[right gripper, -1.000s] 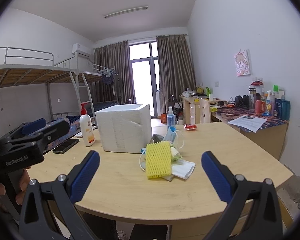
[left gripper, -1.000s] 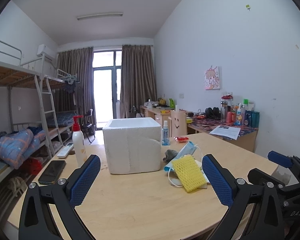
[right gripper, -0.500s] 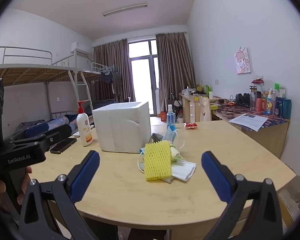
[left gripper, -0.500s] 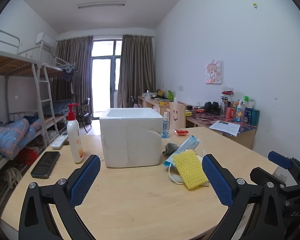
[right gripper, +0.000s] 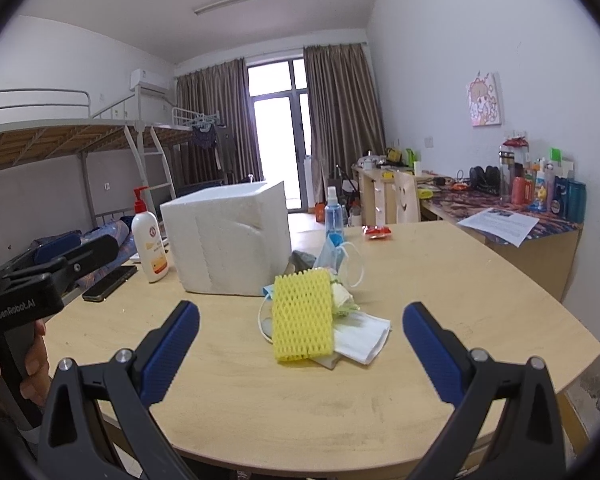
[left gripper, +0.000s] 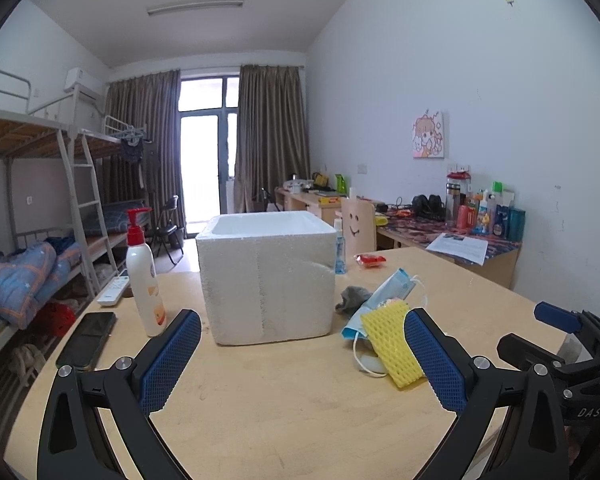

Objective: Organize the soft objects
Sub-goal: 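Move the right gripper to the yellow mesh sleeve and close on it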

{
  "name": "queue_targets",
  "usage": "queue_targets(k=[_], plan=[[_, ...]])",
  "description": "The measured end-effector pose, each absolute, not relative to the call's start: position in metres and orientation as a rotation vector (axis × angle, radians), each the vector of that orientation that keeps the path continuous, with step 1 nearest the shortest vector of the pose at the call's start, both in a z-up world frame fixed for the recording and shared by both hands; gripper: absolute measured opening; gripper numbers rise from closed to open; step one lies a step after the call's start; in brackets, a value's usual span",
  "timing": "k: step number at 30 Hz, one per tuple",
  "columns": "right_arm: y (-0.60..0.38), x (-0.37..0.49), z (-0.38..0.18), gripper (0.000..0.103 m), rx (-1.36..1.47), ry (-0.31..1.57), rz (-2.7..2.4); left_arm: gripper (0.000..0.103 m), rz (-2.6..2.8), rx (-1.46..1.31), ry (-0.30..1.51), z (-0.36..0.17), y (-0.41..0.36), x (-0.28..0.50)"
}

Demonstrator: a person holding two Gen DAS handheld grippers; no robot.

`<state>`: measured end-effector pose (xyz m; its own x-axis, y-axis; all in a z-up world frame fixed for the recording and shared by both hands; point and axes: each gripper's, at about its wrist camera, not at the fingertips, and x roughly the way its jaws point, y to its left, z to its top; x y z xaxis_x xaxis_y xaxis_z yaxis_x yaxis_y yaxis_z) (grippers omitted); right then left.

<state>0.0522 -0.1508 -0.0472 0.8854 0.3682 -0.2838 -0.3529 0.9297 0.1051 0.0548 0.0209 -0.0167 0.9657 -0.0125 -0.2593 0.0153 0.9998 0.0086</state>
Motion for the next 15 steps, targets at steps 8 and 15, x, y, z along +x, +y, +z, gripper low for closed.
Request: queue_targets(k=[8,15], plan=[[-0.149,0.073,-0.054,0.103,0.042,0.351,0.372,0.102,-0.049,0.013,0.326,-0.028,0.017,0.080],[-0.148,0.091,-0.062,0.103,0.038,0.399,0.385,0.102,-0.052,0.014,0.358,-0.033,0.021,0.098]])
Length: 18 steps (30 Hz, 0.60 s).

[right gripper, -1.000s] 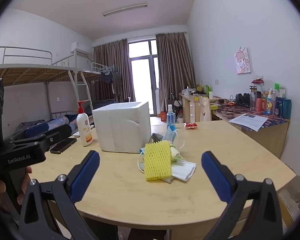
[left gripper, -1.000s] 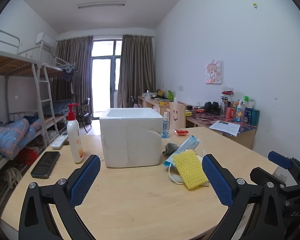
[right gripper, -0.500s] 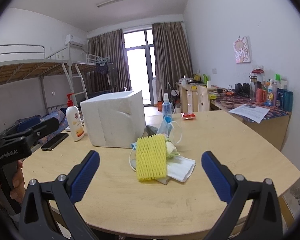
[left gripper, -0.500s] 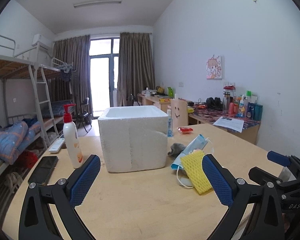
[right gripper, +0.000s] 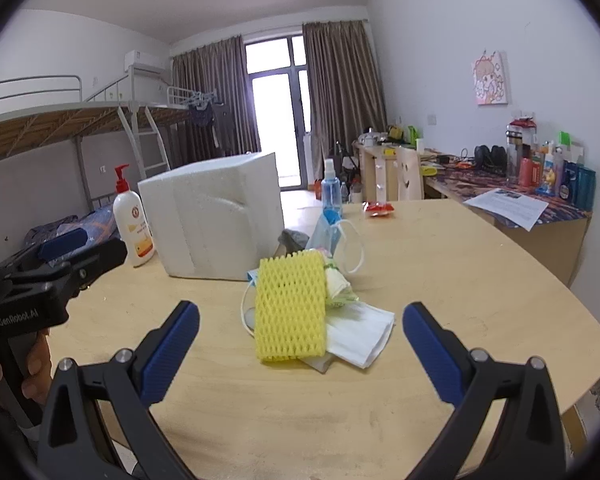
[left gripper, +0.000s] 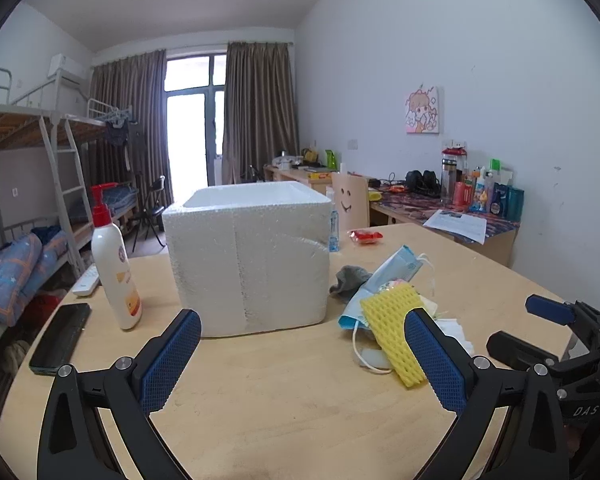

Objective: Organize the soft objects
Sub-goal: 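Move the right gripper to the yellow mesh sleeve and close on it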

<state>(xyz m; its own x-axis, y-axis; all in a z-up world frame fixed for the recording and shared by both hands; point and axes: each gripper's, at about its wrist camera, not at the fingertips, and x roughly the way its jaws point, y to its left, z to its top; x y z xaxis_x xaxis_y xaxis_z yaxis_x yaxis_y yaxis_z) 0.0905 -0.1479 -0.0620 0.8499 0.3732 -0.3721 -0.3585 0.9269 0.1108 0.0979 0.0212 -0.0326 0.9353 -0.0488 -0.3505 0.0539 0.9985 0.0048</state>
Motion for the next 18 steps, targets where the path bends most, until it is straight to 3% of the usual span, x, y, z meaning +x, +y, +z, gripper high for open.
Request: queue_targets(k=[12,18], plan=[[-0.134,0.131,-0.077,0.103,0.044,0.511,0.439,0.102,-0.155,0.011,0.428,-0.031,0.015,0.143],[-0.131,0.142,-0.082,0.090,0.039,0.555,0.457,0.102,-0.191,0.036,0.442,-0.038,0.015,0.167]])
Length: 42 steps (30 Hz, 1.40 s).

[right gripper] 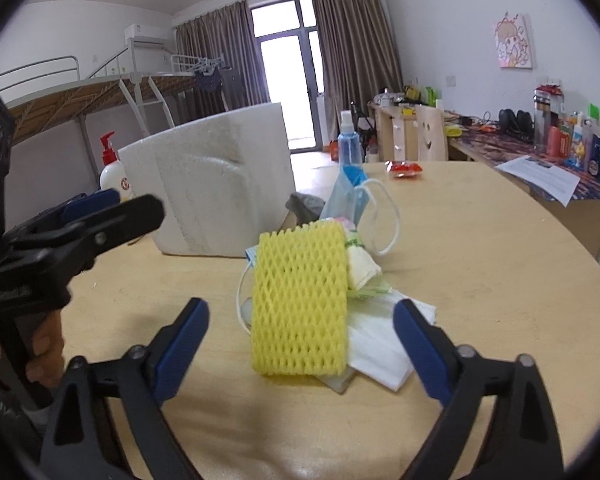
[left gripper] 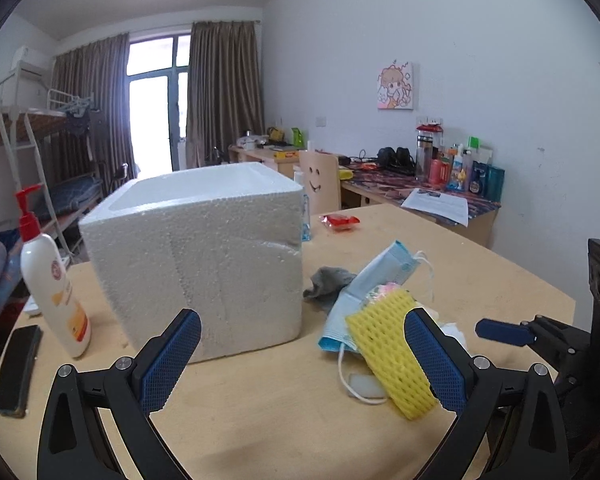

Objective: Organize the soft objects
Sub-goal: 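Move the right gripper to the yellow mesh sleeve and close on it, then lift the yellow mesh sleeve with the right gripper while the left gripper grasps the blue mask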

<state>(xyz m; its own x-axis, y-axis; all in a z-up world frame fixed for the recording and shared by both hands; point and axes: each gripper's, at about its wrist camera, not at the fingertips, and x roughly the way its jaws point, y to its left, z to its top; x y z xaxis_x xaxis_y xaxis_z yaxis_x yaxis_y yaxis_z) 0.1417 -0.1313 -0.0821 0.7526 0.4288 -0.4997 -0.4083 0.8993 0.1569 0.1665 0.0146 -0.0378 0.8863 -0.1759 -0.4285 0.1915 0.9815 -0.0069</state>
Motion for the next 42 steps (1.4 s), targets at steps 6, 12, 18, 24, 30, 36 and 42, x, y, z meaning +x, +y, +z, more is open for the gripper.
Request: queue_targets(k=[6,12,18,24,30,36,42], plan=[[-0.128,0.149,-0.091,0.077,0.009,0.602,0.462,0.102,-0.250,0.011,0.432,-0.044,0.024,0.176],[-0.129,0.156,-0.096,0.070,0.015,0.642,0.486,0.102,-0.267,-0.016,0.448,-0.048,0.031,0.178],[-0.125,0.161,-0.100,0.053,-0.015,0.674,0.512,0.102,-0.246,0.007,0.483,-0.056,0.029,0.184],[-0.125,0.162,-0.103,0.024,-0.038,0.688,0.521,0.102,-0.239,-0.005,0.508,-0.060,0.031,0.188],[-0.127,0.162,-0.099,0.014,-0.022,0.695,0.559,0.102,-0.242,-0.042,0.535,-0.062,0.036,0.191],[-0.135,0.157,-0.085,0.013,0.004,0.655,0.590,0.102,-0.250,-0.034,0.541,-0.064,0.033,0.191],[-0.152,0.154,-0.074,0.013,0.029,0.621,0.559,0.102,-0.254,-0.025,0.538,-0.065,0.028,0.190]])
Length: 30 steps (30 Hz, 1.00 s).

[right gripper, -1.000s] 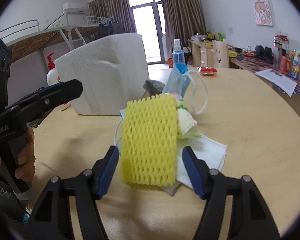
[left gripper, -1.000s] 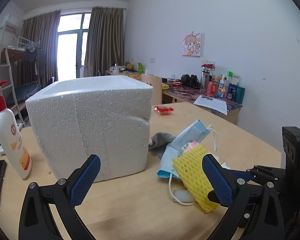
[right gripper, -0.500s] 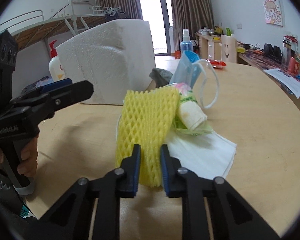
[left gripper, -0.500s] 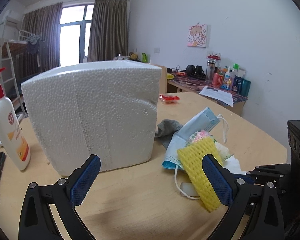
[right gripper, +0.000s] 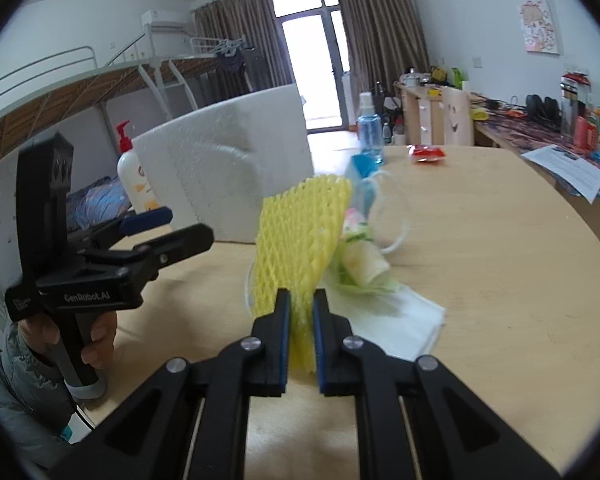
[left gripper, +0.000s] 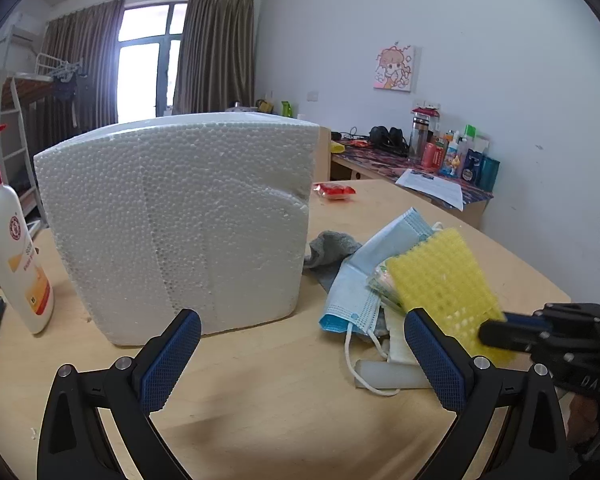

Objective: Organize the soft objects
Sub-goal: 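Lift the yellow mesh sleeve with the right gripper while the left gripper grasps the blue mask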

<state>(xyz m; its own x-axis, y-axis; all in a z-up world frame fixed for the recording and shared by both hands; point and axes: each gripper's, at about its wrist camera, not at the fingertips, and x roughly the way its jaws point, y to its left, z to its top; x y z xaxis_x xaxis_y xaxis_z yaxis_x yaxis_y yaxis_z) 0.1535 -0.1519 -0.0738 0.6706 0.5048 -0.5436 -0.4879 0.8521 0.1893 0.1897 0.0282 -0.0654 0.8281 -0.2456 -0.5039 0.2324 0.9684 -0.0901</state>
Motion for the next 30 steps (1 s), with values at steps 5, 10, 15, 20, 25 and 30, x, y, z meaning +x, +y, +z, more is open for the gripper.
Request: queue_targets(k=[5,10,15,20,25,30], plan=[[-0.165,0.152,-0.075,0.013,0.046,0.613,0.542,0.102,-0.250,-0.008,0.537,-0.065,0.017,0.192],[-0.182,0.152,-0.080,0.013,0.085,0.610,0.531,0.102,-0.237,0.018,0.554,-0.062,-0.003,0.198],[-0.199,0.150,-0.083,0.013,0.109,0.598,0.508,0.102,-0.246,0.069,0.543,-0.055,-0.027,0.201],[-0.219,0.149,-0.087,0.013,0.144,0.590,0.494,0.102,-0.239,0.102,0.550,-0.052,-0.048,0.211],[-0.236,0.150,-0.093,0.013,0.176,0.589,0.485,0.102,-0.229,0.159,0.542,-0.049,-0.071,0.220],[-0.246,0.150,-0.097,0.014,0.201,0.588,0.491,0.102,-0.233,0.218,0.536,-0.051,-0.092,0.231]])
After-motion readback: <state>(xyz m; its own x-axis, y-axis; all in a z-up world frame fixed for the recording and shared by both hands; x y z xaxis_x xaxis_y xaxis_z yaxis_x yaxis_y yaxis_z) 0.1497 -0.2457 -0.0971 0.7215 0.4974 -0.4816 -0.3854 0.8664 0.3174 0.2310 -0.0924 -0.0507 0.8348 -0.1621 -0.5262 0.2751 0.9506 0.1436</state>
